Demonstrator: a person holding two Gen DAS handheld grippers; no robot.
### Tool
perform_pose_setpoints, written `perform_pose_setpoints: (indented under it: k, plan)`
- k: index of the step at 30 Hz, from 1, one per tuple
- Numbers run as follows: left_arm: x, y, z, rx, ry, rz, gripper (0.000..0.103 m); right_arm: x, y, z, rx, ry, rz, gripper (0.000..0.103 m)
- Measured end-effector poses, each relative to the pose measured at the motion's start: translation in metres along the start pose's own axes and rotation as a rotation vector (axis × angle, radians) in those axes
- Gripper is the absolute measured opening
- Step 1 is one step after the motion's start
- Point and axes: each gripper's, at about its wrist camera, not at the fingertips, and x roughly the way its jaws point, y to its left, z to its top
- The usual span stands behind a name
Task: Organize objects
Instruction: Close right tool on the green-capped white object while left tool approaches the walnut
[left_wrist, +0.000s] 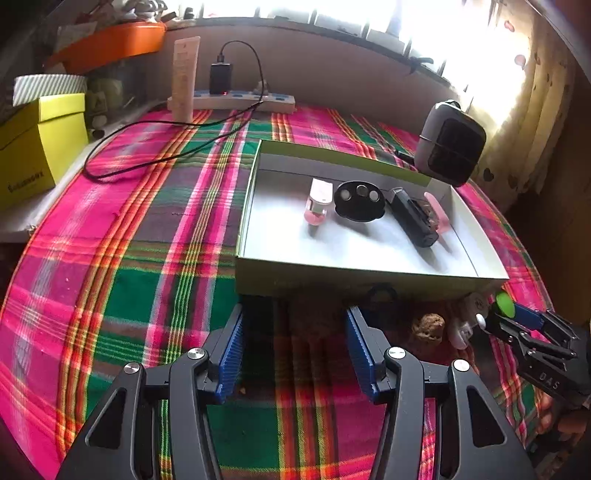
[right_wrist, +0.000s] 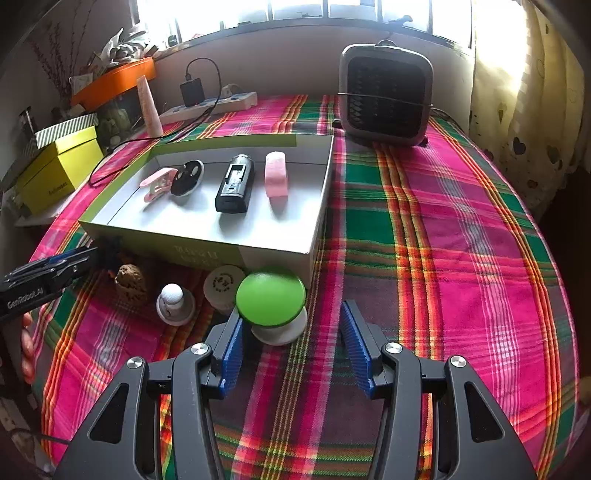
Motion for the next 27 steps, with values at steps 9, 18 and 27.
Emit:
perform_pose_setpoints:
  k: [9,18,27]
  plan:
    - [0.0017,-0.0017,0.0014,0.018,-0.004,0.028,0.051,0.0017,-0.0011,0.0020,-0.002,0.003,0.006,0.050]
    - [0.0022,-0.0009,0.0012,0.012,-0.011,0.035,0.041,0.0022,-0.0003,0.0027,-0.002,0.003,0.008,0.050]
    - [0.0019,0.0015,0.0014,0.003,-0.011,0.036,0.029,0.0014,0.0005,0.0034,-0.005,-0.003,0.025,0.043]
